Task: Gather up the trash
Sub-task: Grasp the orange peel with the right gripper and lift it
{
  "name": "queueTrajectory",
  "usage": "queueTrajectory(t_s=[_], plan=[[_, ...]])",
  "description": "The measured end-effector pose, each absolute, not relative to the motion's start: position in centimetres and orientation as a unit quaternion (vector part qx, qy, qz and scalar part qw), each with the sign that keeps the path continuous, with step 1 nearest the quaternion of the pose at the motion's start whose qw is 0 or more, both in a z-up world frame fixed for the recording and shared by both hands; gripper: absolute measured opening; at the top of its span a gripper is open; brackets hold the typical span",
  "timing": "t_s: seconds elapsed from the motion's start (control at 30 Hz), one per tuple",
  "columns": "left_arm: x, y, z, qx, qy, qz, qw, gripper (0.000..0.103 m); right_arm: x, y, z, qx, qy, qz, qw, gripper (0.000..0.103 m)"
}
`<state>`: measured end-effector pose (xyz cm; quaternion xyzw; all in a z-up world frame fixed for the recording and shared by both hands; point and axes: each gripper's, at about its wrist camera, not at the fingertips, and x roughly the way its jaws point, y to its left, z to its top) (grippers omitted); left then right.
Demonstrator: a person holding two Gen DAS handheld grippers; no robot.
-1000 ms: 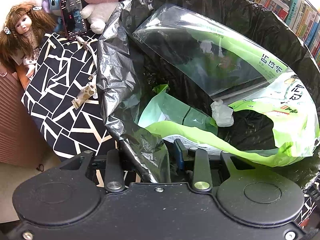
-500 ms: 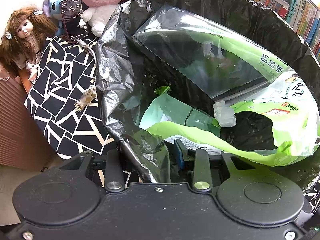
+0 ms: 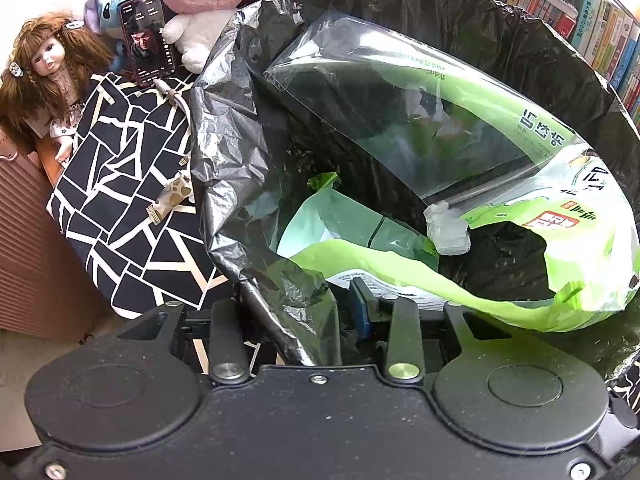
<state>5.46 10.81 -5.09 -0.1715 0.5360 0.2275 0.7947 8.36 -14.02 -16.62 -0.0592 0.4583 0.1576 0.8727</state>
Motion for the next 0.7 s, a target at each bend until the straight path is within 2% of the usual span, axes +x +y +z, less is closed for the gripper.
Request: queueTrajectory(t_s=[0.3, 0.33, 0.7], plan=[[5.4, 10.9, -5.2, -0.174, 0.535, 0.226, 0.795, 0.036, 7.9, -15.6, -12.6, -0.016, 0.42, 0.145, 0.896, 0.041], [5.4, 10.9, -5.2, -0.173, 0.535, 0.227, 0.795, 0.036, 7.9, -15.7, -12.3, -0.01, 0.417, 0.143, 0.898, 0.035], [5.5, 10.8, -5.3, -0.175, 0.533, 0.227, 0.796, 0.036, 8.2, -17.1, -8.5, 0.028, 0.38, 0.124, 0.916, 0.032]])
